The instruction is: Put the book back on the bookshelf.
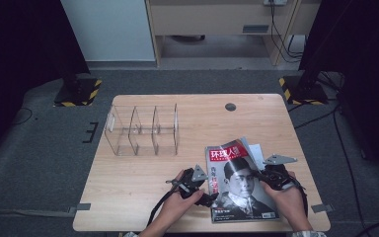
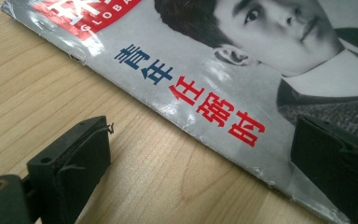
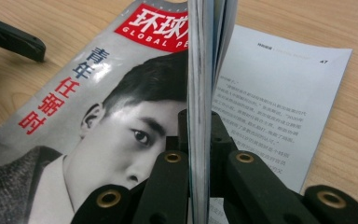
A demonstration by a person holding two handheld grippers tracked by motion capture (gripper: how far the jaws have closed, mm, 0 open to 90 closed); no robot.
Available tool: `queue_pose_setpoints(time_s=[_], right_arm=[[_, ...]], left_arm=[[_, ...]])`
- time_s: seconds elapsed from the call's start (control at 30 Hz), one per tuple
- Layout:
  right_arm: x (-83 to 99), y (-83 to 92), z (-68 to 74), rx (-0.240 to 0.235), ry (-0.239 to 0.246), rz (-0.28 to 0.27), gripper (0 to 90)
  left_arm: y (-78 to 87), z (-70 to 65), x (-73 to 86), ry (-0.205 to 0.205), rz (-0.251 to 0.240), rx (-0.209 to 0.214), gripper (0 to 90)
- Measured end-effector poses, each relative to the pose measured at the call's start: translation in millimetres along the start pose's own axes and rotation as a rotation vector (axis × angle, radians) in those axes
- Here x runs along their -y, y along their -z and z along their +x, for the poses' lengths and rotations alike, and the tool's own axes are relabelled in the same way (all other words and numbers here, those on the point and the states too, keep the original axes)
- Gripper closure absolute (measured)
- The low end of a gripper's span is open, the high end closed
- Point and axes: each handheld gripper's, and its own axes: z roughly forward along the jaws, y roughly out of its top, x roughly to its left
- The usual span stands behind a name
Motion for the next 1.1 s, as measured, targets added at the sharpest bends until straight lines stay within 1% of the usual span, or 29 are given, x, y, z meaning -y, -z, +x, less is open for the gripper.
queue_pose_setpoints(time_s=[0.33,0.53,0.8,1.0,1.1], right_arm=[[-3.9,7.3,4.7,-0.012,0.011,-0.05,89.1],[-7.5,12.2,8.9,-0.017,0.034,-0.084,89.1],[-10.1,15.4,12.2,-0.022,0.048,-0.097,89.1],[-12.5,18.8,15.3,-0.028,0.062,-0.118,89.1],[-14.0,21.2,17.1,-0.034,0.071,-0.131,89.1]], left_arm=[[-0.1,1.9,-0.2,0.011,0.0,-0.01,4.0],[-0.8,1.2,-0.6,0.009,0.004,-0.009,3.5],[-1.2,1.0,-0.8,0.011,0.005,-0.007,3.2],[-1.5,1.6,-0.9,0.016,0.0,-0.013,3.2],[-1.8,1.9,-1.2,0.022,-0.003,-0.009,3.2]])
